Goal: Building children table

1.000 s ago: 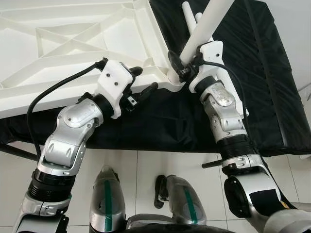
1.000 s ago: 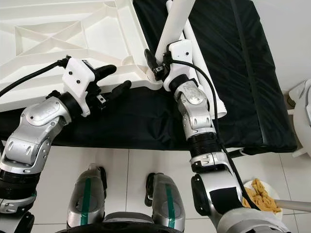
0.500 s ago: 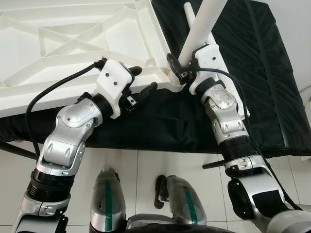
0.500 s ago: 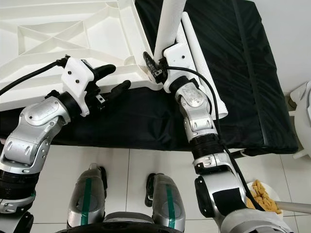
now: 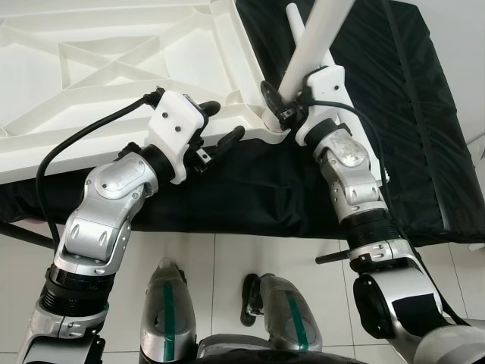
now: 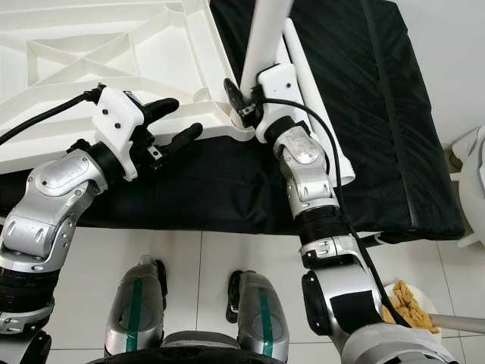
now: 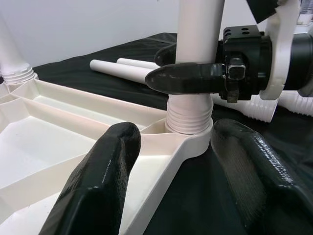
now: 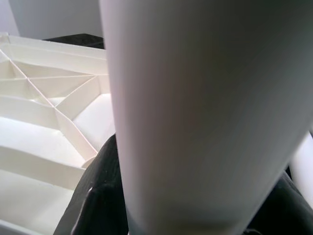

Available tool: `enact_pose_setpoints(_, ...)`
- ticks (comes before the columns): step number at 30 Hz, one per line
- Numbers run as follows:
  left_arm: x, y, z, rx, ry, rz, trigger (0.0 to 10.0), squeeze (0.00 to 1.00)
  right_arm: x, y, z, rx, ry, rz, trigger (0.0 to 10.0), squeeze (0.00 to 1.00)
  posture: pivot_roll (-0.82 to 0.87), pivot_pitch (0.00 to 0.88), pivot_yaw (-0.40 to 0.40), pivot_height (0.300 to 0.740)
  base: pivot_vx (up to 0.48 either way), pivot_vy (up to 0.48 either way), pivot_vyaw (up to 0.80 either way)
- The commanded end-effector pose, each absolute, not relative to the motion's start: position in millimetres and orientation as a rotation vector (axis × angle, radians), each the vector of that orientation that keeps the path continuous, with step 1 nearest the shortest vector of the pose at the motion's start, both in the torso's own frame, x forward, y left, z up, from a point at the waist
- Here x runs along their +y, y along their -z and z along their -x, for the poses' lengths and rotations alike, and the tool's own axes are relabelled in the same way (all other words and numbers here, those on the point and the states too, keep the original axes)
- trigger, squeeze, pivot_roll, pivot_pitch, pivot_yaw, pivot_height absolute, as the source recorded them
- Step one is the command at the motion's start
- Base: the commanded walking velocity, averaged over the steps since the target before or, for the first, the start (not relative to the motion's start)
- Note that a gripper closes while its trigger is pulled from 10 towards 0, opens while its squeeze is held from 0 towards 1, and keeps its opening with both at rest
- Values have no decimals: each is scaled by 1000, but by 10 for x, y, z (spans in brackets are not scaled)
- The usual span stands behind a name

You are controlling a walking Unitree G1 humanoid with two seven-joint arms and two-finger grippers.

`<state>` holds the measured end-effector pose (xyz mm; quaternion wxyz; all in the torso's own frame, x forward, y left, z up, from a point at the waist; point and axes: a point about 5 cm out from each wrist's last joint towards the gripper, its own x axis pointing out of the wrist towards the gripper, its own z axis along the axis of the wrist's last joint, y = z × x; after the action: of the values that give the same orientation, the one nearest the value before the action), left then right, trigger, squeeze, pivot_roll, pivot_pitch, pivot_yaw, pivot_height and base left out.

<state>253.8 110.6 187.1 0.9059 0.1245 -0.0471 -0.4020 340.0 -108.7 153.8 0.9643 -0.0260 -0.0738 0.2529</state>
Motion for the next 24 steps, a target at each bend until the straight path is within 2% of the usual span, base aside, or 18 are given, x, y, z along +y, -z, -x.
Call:
enact_pose_setpoints(1, 1100, -1894, -2538, -102, 813, -254, 10000, 0, -1161, -1187, -3369, 40, -493, 11, 10000, 0, 124, 113, -88, 740, 0, 0, 0)
enact_pose_setpoints(14, 1096, -1916, -2541, -109, 808, -254, 10000, 0, -1138, -1293, -3513, 76, -509, -148, 10000, 0, 133, 112, -96, 740, 0, 0, 0)
enact_pose_setpoints(24, 1104, -1916, -2537, -110, 804, -253, 10000, 0, -1169, -1242, -3506, 81, -491, -152, 10000, 0, 128, 113, -94, 740, 0, 0, 0)
